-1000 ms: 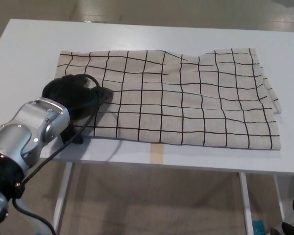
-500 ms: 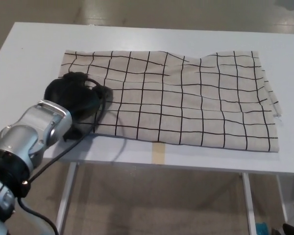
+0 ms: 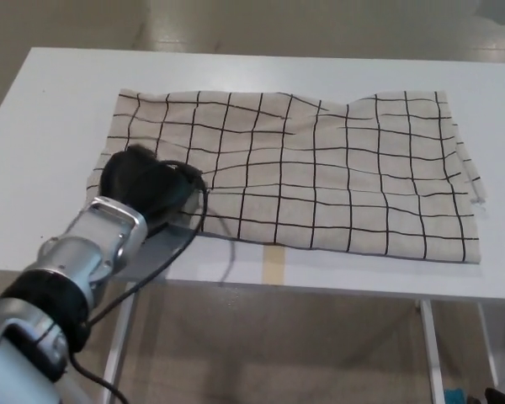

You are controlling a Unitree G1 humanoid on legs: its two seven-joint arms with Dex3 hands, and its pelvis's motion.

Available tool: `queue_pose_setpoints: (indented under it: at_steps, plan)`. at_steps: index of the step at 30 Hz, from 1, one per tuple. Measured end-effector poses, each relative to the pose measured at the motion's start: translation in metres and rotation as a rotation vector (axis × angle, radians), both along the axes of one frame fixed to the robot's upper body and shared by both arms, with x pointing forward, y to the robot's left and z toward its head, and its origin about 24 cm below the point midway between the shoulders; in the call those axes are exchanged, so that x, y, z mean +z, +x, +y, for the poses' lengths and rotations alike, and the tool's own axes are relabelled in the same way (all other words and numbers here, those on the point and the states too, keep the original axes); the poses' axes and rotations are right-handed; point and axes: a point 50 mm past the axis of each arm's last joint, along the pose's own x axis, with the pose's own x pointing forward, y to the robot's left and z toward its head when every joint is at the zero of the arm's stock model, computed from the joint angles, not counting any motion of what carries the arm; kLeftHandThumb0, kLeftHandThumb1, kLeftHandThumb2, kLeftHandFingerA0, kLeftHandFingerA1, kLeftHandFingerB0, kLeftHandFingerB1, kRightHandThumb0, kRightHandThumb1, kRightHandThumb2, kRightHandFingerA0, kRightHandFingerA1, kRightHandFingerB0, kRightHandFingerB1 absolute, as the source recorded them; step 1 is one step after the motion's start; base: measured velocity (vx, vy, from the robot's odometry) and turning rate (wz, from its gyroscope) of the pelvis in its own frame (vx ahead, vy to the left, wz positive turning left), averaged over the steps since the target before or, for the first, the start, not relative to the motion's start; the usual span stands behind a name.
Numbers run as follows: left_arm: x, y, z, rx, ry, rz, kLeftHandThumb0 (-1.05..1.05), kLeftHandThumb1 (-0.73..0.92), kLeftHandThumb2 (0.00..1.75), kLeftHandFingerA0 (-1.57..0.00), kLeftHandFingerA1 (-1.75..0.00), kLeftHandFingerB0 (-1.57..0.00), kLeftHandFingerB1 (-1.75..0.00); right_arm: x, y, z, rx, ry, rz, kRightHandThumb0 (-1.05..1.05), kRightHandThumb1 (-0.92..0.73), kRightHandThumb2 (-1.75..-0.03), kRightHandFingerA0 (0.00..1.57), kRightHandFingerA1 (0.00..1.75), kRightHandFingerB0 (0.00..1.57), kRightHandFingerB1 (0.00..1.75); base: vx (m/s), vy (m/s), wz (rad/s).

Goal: Use the left hand to fold a white towel with checkered patterns in half.

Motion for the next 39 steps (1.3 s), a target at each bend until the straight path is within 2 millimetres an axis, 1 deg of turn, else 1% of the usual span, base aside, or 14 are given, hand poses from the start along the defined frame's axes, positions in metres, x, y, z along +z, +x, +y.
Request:
queue_pose_setpoints:
  at_steps: [5,7,9,15,16,19,22,32,33,34,35,36,37,39]
  plan:
    - [-0.004,-0.001,-0.003,-0.004,-0.003,-0.055,-0.24,0.61,0.51,-0.63,-1.75,-0.49,-1.58,-0.001,-0.001,0.000,-0.002,0.000,0.002,-0.21,-0.56,-0.56,0.44,0.56,0.34,0.38,0.00,0.000,0.00]
    - [-0.005,-0.001,-0.003,-0.004,0.010,-0.070,-0.25,0.61,0.51,-0.64,-1.75,-0.49,-1.58,-0.001,-0.001,0.000,-0.003,0.000,0.003,-0.25,-0.54,-0.63,0.43,0.58,0.33,0.42,0.00,0.000,0.00]
    - [-0.006,-0.002,-0.002,-0.007,0.019,-0.081,-0.31,0.70,0.55,-0.67,-1.75,-0.50,-1.60,-0.001,-0.001,0.000,-0.005,-0.001,0.003,-0.21,-0.56,-0.56,0.44,0.56,0.35,0.39,0.00,0.000,0.00]
    - [0.001,0.002,0.000,-0.012,0.017,-0.093,-0.30,0.68,0.56,-0.73,-1.75,-0.56,-1.61,0.000,-0.001,0.000,-0.008,0.000,0.001,-0.21,-0.56,-0.56,0.44,0.58,0.36,0.40,0.00,0.000,0.00]
    - [0.003,0.002,0.002,-0.013,0.014,-0.096,-0.22,0.61,0.53,-0.70,-1.75,-0.56,-1.65,0.000,-0.001,0.000,-0.009,0.000,-0.001,-0.21,-0.56,-0.56,0.44,0.57,0.36,0.41,0.00,0.000,0.00]
    - [0.012,0.006,0.008,-0.017,-0.009,-0.112,-0.18,0.62,0.54,-0.75,-1.75,-0.55,-1.74,0.001,0.000,0.000,-0.009,-0.003,-0.008,-0.21,-0.56,-0.56,0.45,0.58,0.36,0.41,0.00,0.000,0.00]
    - [0.023,0.008,0.015,-0.018,-0.027,-0.132,-0.18,0.63,0.53,-0.75,-1.75,-0.56,-1.75,0.001,0.001,0.000,-0.008,-0.004,-0.009,-0.21,-0.56,-0.56,0.45,0.58,0.36,0.41,0.00,0.000,0.00]
    - [0.091,0.023,0.047,-0.016,-0.026,-0.316,-0.18,0.65,0.55,-0.79,-1.75,-0.58,-1.75,-0.002,-0.004,0.000,-0.006,-0.008,0.011,-0.22,-0.55,-0.56,0.47,0.57,0.38,0.41,0.00,0.000,0.00]
    - [0.100,0.024,0.049,-0.035,-0.002,-0.352,-0.30,0.40,0.76,-1.16,-1.43,-0.98,-1.32,-0.002,-0.005,0.000,-0.008,-0.008,0.015,-0.23,-0.55,-0.56,0.47,0.58,0.38,0.41,0.00,0.000,0.00]
    - [0.107,0.024,0.050,-0.051,0.020,-0.381,-0.28,0.44,0.81,-1.15,-1.38,-0.99,-1.11,-0.003,-0.006,0.000,-0.009,-0.007,0.017,-0.23,-0.55,-0.56,0.48,0.58,0.38,0.41,0.00,0.000,0.00]
    - [0.111,0.025,0.050,-0.069,0.050,-0.398,-0.28,0.44,0.81,-1.15,-1.38,-0.99,-1.11,-0.003,-0.006,0.000,-0.009,-0.006,0.018,-0.23,-0.55,-0.56,0.48,0.58,0.38,0.41,0.00,0.000,0.00]
    - [0.116,0.025,0.049,-0.093,0.091,-0.416,-0.25,0.54,0.55,-0.81,-1.75,-1.02,-1.03,-0.003,-0.007,0.000,-0.009,-0.005,0.020,-0.23,-0.55,-0.56,0.48,0.58,0.38,0.41,0.00,0.000,0.00]
    - [0.118,0.026,0.049,-0.100,0.101,-0.420,-0.40,0.39,0.55,-1.00,-1.65,-1.05,-0.58,-0.003,-0.007,0.000,-0.009,-0.005,0.020,-0.23,-0.55,-0.56,0.47,0.58,0.38,0.41,0.00,0.000,0.00]
    - [0.126,0.026,0.046,-0.147,0.171,-0.449,-0.40,0.39,0.55,-1.00,-1.65,-1.05,-0.58,-0.004,-0.007,0.000,-0.007,-0.005,0.023,-0.23,-0.55,-0.56,0.47,0.58,0.38,0.41,0.00,0.000,0.00]
